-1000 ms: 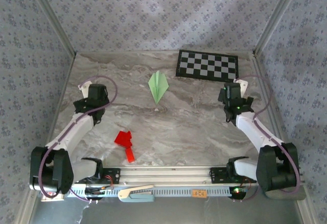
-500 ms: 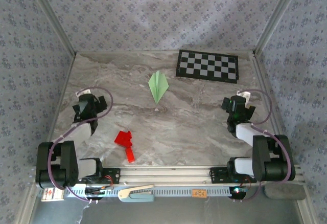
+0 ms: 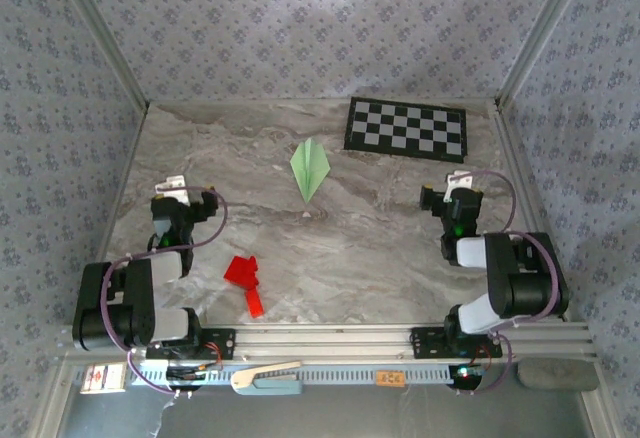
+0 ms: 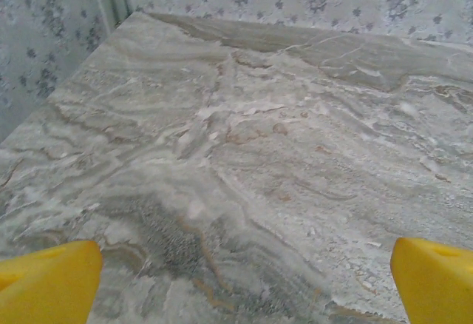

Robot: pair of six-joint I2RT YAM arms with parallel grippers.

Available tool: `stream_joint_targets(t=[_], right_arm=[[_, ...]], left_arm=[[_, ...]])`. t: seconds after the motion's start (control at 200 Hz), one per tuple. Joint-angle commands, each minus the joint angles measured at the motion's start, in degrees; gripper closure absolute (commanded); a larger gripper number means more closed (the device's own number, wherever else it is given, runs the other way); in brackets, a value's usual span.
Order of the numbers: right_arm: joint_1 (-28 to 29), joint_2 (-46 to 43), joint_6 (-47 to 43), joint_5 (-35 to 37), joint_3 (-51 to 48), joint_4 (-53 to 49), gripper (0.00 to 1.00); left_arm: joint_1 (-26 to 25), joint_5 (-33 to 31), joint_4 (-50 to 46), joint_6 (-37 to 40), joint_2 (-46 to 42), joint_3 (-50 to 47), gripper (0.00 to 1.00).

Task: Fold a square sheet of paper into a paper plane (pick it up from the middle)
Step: Reset both arms

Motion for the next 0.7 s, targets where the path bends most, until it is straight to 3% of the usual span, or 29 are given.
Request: stream_joint_targets(t=[0.0,0.315,0.485,0.695], right_arm=[[-0.4,1.2,-1.8,-2.5,-0.3,4.5,0.0],[-0.5,1.4,-0.5,-0.4,2.3,-0.3,0.0],[-0.6,1.4,-0.5,-0.5,2.4,-0.5,0.0],[-0.7,1.4,-0.5,-0.5,2.4,-0.5,0.0]], left_arm=[[0.2,3.4,7.6,1.4,3.1,-0.7,0.0],[-0.6,0.8,7.4,1.0,10.6,2.8,0.0],[-3.8,-8.4,-0.8,2.0,11.3,7.7,0.0],[-4.0,-8.5,-0.7,2.1,11.3,7.6,0.0]])
